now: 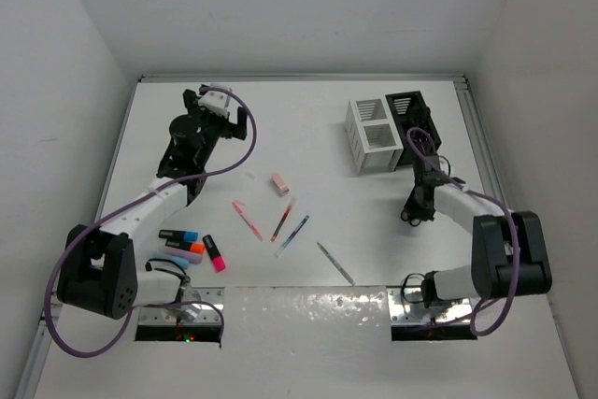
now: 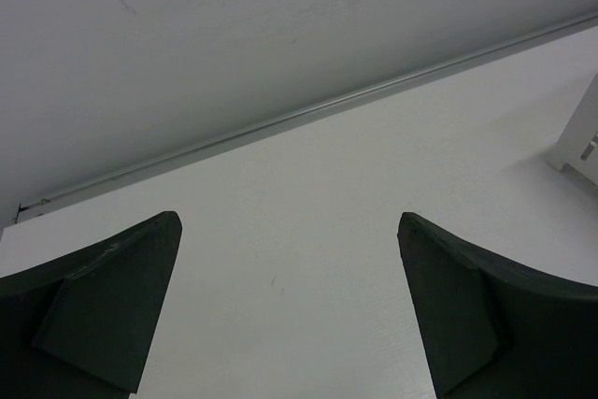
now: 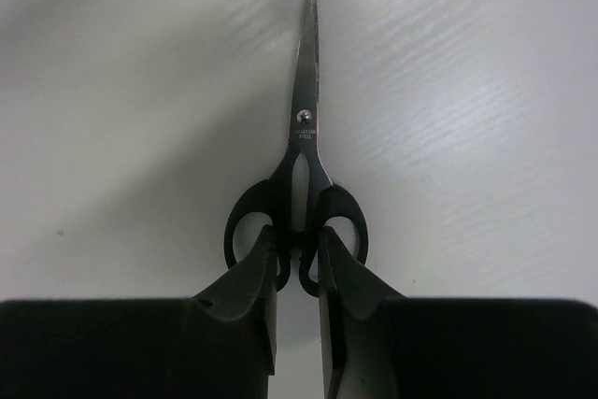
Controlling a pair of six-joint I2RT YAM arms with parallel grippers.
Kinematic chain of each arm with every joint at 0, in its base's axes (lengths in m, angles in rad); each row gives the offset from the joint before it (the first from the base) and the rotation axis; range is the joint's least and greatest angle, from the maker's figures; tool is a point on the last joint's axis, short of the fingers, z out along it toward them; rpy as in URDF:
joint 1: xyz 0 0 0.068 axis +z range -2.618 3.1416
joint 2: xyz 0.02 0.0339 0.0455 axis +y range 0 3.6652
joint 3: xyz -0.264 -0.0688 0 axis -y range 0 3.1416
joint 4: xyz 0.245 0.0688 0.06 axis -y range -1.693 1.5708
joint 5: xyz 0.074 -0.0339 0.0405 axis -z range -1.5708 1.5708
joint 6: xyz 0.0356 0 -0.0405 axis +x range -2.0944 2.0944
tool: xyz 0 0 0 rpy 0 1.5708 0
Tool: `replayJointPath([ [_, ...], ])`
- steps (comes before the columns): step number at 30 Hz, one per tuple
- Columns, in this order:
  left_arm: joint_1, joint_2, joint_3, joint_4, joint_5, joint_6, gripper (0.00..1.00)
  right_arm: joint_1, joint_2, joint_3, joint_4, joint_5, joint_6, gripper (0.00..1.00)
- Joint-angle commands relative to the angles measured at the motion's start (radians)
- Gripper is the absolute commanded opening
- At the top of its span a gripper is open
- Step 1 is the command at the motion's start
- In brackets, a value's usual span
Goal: Sort the stationery into containers
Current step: Pick up the scissors from the corner of the board.
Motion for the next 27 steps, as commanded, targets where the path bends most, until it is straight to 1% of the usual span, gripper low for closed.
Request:
replayJointPath([
  [1,0.014,-0.018,0.005,0.043,0.013,0.009,1.0,0.007,-0.098,-0.052,0.007,-0.032,0.043,0.0],
  [2,0.014,-0.015,0.007,0.043,0.022,0.008,1.0,0.003,-0.145,-0.064,0.028,-0.035,0.057,0.0],
  [5,0.014,-0.008,0.013,0.04,0.039,0.006,1.0,-0.017,-0.202,-0.112,0.066,-0.057,0.111,0.0],
  [7,0.014,-0.007,0.021,0.036,0.046,0.003,1.0,-0.034,-0.244,-0.129,0.077,-0.098,0.14,0.0],
  [14,0.013,0.001,0.027,0.023,0.072,-0.009,1.0,-0.057,-0.366,-0.109,0.021,-0.184,0.244,0.0],
  [15,0.01,-0.001,0.027,0.022,0.072,-0.01,1.0,-0.059,-0.406,-0.103,0.014,-0.192,0.284,0.0],
  [16,0.011,-0.001,0.027,0.016,0.072,-0.009,1.0,-0.095,-0.426,-0.097,0.001,-0.214,0.305,0.0],
  [18,0.011,-0.004,0.027,0.01,0.072,-0.007,0.99,-0.108,-0.48,-0.074,-0.021,-0.238,0.379,0.0],
  [23,0.01,-0.004,0.025,0.009,0.075,-0.009,0.99,-0.111,-0.528,0.035,-0.064,-0.296,0.502,0.0],
  [26,0.005,-0.007,0.021,0.011,0.076,-0.009,0.99,-0.112,-0.551,0.078,-0.044,-0.333,0.579,0.0],
  [27,0.007,-0.011,0.021,0.011,0.076,-0.01,0.99,-0.112,-0.554,0.084,-0.006,-0.349,0.6,0.0],
])
